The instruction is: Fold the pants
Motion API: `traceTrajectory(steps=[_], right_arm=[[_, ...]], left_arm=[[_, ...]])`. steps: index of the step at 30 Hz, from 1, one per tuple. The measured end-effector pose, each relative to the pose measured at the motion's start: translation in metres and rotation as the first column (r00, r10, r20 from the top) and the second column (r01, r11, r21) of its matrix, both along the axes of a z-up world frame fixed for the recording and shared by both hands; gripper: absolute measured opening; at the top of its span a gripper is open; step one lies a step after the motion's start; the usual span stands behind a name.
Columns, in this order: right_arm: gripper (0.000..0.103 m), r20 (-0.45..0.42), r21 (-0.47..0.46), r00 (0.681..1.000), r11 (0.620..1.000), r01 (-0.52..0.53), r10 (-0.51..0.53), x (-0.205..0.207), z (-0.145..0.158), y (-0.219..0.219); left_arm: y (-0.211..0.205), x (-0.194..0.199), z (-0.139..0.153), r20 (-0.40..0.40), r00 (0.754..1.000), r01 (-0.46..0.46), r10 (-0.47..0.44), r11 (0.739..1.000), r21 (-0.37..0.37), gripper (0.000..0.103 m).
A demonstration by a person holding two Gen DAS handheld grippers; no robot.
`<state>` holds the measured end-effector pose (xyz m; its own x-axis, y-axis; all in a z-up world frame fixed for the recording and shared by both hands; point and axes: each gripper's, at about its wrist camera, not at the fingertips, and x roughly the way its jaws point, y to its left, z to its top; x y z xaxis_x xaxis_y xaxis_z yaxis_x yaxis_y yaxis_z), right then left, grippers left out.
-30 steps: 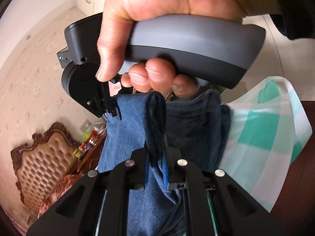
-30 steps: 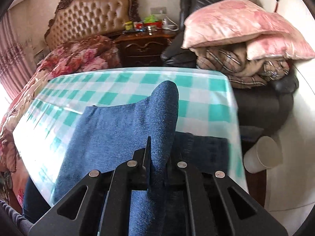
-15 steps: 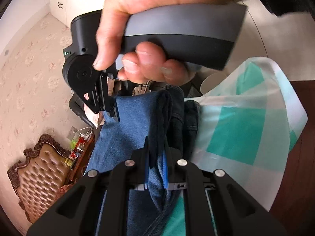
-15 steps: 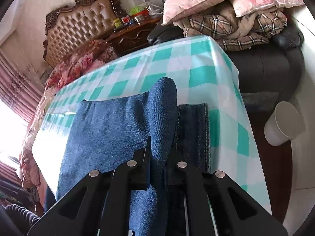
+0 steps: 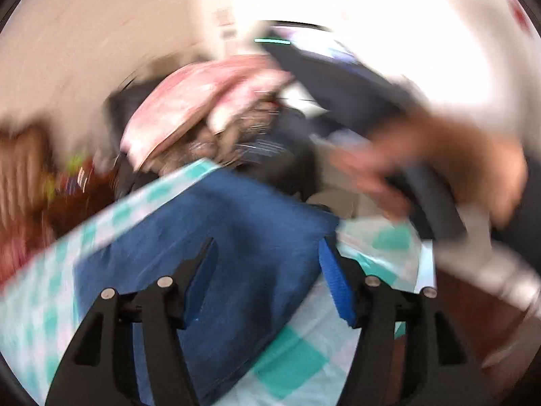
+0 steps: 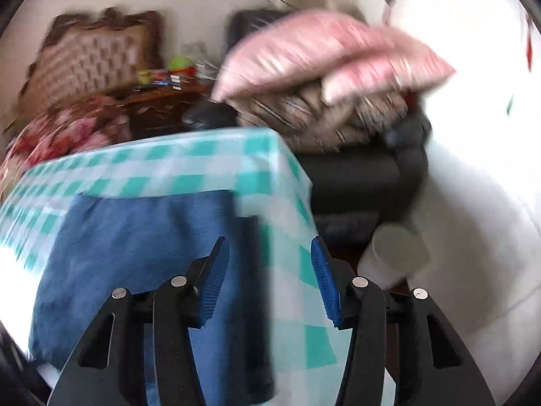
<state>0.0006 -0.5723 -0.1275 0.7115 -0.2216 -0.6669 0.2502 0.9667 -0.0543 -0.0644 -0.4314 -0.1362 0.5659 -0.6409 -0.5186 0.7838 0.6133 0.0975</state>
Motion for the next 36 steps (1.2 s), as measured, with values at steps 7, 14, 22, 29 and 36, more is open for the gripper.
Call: traceTrajectory(steps=[7, 14, 22, 29, 36], right_arm=[[0.047, -0.149, -0.142, 0.987, 0.989, 0.034, -0.055, 0.003, -0.045, 0.017], [0.061, -0.067, -0.062, 0.977, 0.978, 0.2, -0.204, -0.045, -0.002, 0.04], [0.075, -0.063, -0.027, 0.948, 0.95, 0.311, -0.312, -0.087, 0.024, 0.085], [0.077, -0.065, -0.005, 0.941, 0.944, 0.331, -0.331, -0.1, 0.033, 0.097], [0.077, -0.064, -0.002, 0.94, 0.942, 0.334, -0.334, -0.101, 0.034, 0.099]], left_arm=[[0.083, 0.064, -0.001, -0.185, 0.959, -0.218, 0.217, 0.976, 0.015, 0.061], [0.119, 0.063, 0.013, -0.278, 0.938, -0.206, 0.209, 0.978, 0.04, 0.098], [0.12, 0.046, 0.033, -0.373, 0.909, -0.193, 0.184, 0.981, 0.014, 0.101], [0.123, 0.045, 0.042, -0.387, 0.893, -0.233, 0.231, 0.972, 0.042, 0.101], [0.125, 0.043, 0.045, -0.396, 0.89, -0.229, 0.225, 0.973, 0.037, 0.101]])
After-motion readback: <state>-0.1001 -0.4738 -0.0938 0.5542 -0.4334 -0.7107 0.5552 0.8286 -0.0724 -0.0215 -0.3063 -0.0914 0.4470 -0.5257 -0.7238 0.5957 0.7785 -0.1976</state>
